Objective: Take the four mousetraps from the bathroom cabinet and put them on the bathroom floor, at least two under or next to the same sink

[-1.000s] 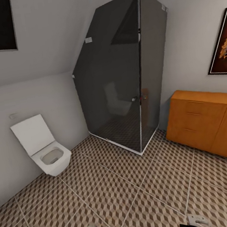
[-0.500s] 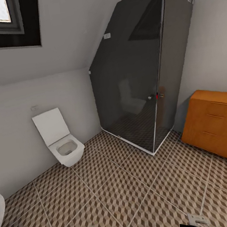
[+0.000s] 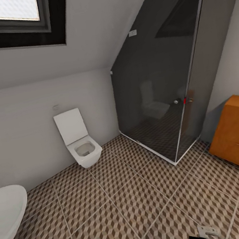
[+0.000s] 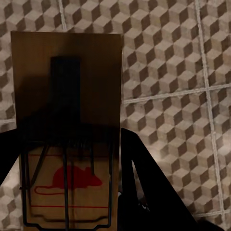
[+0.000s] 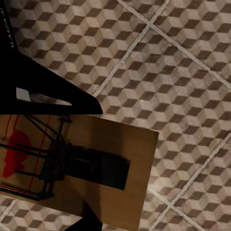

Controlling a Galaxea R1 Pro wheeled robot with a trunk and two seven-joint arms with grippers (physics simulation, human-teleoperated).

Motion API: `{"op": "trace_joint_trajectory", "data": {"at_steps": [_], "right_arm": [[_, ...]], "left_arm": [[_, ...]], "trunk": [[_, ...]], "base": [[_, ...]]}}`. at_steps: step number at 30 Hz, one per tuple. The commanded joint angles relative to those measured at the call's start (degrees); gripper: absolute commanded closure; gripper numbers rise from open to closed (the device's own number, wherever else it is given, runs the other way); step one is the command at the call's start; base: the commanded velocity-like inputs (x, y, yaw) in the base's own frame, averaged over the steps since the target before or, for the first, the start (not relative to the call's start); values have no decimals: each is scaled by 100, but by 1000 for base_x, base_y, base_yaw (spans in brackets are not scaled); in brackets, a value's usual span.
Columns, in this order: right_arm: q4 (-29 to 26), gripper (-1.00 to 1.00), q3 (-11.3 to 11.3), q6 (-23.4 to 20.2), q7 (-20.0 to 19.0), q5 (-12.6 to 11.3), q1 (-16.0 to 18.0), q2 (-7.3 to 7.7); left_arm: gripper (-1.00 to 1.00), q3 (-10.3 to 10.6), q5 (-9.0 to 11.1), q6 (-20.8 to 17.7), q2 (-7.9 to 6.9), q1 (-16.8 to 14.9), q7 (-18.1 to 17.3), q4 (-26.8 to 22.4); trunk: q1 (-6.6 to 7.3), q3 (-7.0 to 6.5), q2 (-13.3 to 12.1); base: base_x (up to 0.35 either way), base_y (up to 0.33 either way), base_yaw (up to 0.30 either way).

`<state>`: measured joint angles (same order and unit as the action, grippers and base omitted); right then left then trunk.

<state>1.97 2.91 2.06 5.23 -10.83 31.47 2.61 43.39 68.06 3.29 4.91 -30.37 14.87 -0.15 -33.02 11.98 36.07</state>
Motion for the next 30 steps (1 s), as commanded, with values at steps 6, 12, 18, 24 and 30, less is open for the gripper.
{"op": "trace_joint_trajectory", "data": {"at_steps": [6, 12, 18, 24, 30], "right_arm": [[14, 100, 30, 23, 5, -23, 8, -4], [14, 100, 29, 23, 5, -21, 8, -3], [14, 100, 31, 23, 5, -21, 8, -5], [14, 100, 31, 23, 5, -23, 8, -6], [14, 100, 31, 24, 5, -20, 8, -4]], "left_arm": [[100, 47, 32, 4, 9, -4, 34, -2], [100, 47, 32, -2, 9, -4, 34, -2], [100, 47, 32, -6, 10, -4, 34, -2], [100, 47, 32, -11, 10, -4, 34, -2], [100, 47, 32, -12, 8, -4, 34, -2]], "trunk": [[-2, 26, 8], [-2, 44, 8], [-2, 62, 8], [-2, 79, 8], [-2, 95, 8]], "base": [[0, -2, 272], [0, -171, 272], [0, -303, 272], [53, -322, 272], [149, -304, 261]]}}
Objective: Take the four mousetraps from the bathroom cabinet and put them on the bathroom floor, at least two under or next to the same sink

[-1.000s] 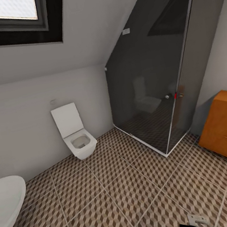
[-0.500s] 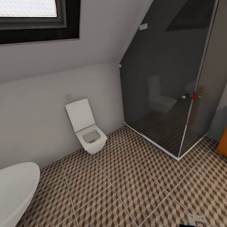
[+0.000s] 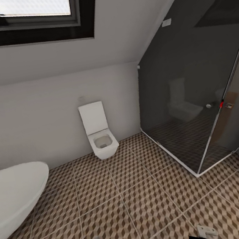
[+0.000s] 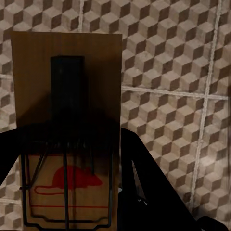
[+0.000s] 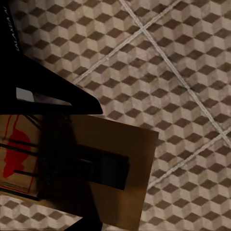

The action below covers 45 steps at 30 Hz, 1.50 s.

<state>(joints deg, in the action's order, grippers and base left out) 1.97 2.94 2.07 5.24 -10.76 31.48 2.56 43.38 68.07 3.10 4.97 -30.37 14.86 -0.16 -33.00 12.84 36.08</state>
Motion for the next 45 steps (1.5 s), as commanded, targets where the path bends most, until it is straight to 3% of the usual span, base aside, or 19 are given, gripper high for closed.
{"op": "trace_joint_trajectory", "data": {"at_steps": [1, 11, 45], "right_arm": [[14, 100, 29, 29, 3, -25, 7, 2], [14, 100, 27, 22, 10, -22, 7, 6], [14, 100, 23, 12, 11, -14, 7, -1]], "left_arm": [[100, 48, 31, 7, 3, -4, 35, -1], [100, 48, 31, 7, 4, -4, 35, -1], [100, 48, 31, 15, 10, -4, 35, -1]], "trunk": [[-3, 10, 7], [-3, 13, 7], [-3, 13, 7]], "base": [[137, -192, 142], [40, -56, 170], [1, -1, 281]]}}
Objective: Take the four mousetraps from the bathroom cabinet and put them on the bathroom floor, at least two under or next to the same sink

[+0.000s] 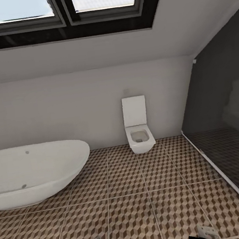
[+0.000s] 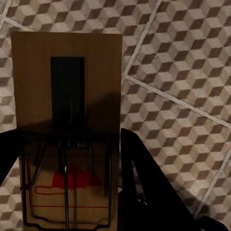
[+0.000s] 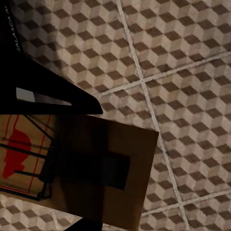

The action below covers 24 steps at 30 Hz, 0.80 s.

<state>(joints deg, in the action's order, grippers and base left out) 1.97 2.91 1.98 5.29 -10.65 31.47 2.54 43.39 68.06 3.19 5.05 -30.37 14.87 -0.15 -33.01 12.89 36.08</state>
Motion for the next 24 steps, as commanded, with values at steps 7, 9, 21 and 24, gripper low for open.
{"op": "trace_joint_trajectory", "data": {"at_steps": [7, 9, 21, 24], "right_arm": [[14, 100, 26, 22, 5, -25, 8, 1], [14, 100, 28, 22, 6, -25, 8, 1], [14, 100, 26, 22, 5, -25, 8, 1], [14, 100, 26, 22, 5, -25, 8, 1]], "left_arm": [[100, 47, 32, 6, 13, -4, 33, -2], [100, 47, 32, 6, 13, -4, 33, -2], [100, 47, 32, 6, 27, -4, 33, -2], [100, 47, 32, 6, 30, -4, 33, -2]], "trunk": [[-2, 8, 7], [-2, 8, 7], [-2, 8, 7], [-2, 8, 7]], "base": [[0, 0, 284], [0, 0, 284], [0, 0, 284], [0, 0, 284]]}}
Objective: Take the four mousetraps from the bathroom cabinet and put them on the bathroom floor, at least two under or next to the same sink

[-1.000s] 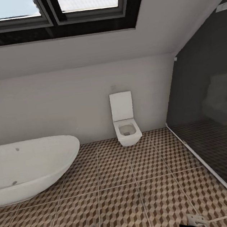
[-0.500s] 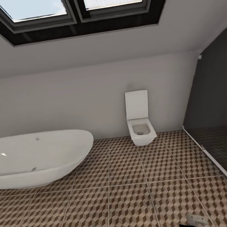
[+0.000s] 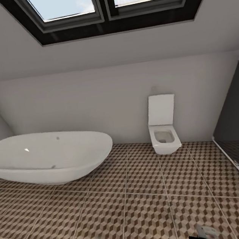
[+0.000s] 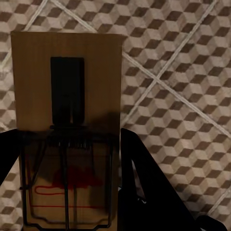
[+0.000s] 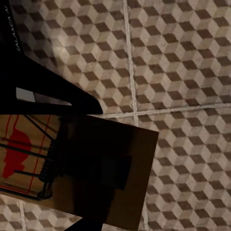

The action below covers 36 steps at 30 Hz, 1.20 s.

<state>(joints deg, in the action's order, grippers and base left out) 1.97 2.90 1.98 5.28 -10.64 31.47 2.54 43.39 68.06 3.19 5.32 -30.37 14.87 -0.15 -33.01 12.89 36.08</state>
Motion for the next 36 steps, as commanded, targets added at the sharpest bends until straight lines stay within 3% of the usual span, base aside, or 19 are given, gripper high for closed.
{"op": "trace_joint_trajectory", "data": {"at_steps": [1, 36], "right_arm": [[14, 100, 27, 22, 7, -25, 8, 1], [14, 100, 31, 27, 5, -25, 8, 3]], "left_arm": [[100, 47, 32, 6, 3, -4, 33, -2], [100, 47, 32, 6, 30, -4, 33, -2]], "trunk": [[-2, 8, 7], [-2, 8, 7]], "base": [[0, 0, 284], [0, 0, 271]]}}
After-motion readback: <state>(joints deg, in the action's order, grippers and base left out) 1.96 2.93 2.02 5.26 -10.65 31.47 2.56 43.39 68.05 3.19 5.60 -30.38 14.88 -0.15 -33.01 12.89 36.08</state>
